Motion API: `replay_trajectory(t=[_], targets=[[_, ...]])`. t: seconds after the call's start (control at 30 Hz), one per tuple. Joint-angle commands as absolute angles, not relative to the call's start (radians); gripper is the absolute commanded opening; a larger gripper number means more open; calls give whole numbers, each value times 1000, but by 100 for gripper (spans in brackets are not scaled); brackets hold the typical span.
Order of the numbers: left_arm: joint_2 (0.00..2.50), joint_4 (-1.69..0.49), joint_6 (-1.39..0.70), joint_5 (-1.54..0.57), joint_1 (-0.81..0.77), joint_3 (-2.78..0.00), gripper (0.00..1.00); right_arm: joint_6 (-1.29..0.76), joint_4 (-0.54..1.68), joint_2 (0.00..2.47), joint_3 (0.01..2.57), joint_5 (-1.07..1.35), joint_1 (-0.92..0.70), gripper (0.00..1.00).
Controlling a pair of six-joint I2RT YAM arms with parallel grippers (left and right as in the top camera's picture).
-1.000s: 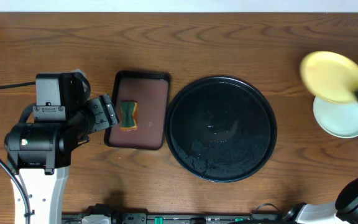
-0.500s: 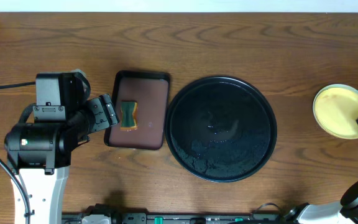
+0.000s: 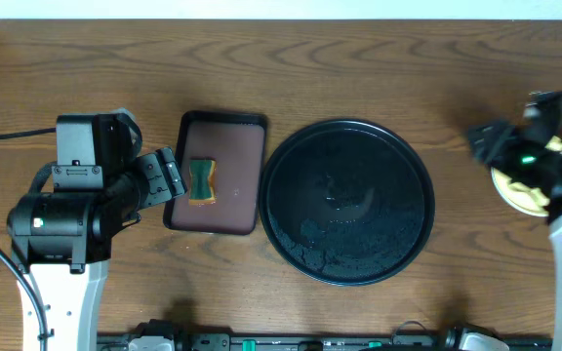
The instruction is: Clean dirty plates on tray and stack at the side
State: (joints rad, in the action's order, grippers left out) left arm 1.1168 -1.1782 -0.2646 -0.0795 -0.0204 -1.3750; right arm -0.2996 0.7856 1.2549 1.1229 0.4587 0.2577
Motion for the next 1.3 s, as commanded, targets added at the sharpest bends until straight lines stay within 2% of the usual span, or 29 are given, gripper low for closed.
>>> replay_trajectory(t=[0.0,0.1,0.2,0.23,0.27,0.33,0.4,0.63,0.83,0.93,1.07,1.27], targets=[[1119,-1182,-262,-71,-15,-1387,83,-264,878,1267,1111,214,99,53],[1119,-1182,-262,-71,-15,-1387,83,-207,937,1299,1081,283,-41,52],[1119,-1182,-263,-71,-15,-1387,83,-152,909,1311,1075,387,-166,59],[1119,-1182,-262,-71,-15,-1387,83,-168,902,1306,1076,387,-212,90],[1119,-1182,-262,-71,-15,-1387,83,-197,897,1305,1076,387,-236,99],[1119,-1182,-262,-71,-15,-1387,83,-342,890,1304,1076,387,-307,99],[1119,-1182,-262,-71,-15,-1387,83,-384,895,1304,1076,382,-348,99],[1119,-1182,-262,-71,-15,-1387,83,-150,1007,1148,1081,308,-284,99],[1119,-1182,-262,-71,-15,-1387,83,-133,932,838,1042,10,-275,99],[1119,-1182,-262,-71,-15,-1387,83,-55,770,673,883,-29,-273,99],[1119,-1182,-262,-71,-15,-1387,83,-47,514,390,548,10,-228,99],[1119,-1182,-262,-71,-15,-1387,83,-48,444,81,268,16,-173,99]])
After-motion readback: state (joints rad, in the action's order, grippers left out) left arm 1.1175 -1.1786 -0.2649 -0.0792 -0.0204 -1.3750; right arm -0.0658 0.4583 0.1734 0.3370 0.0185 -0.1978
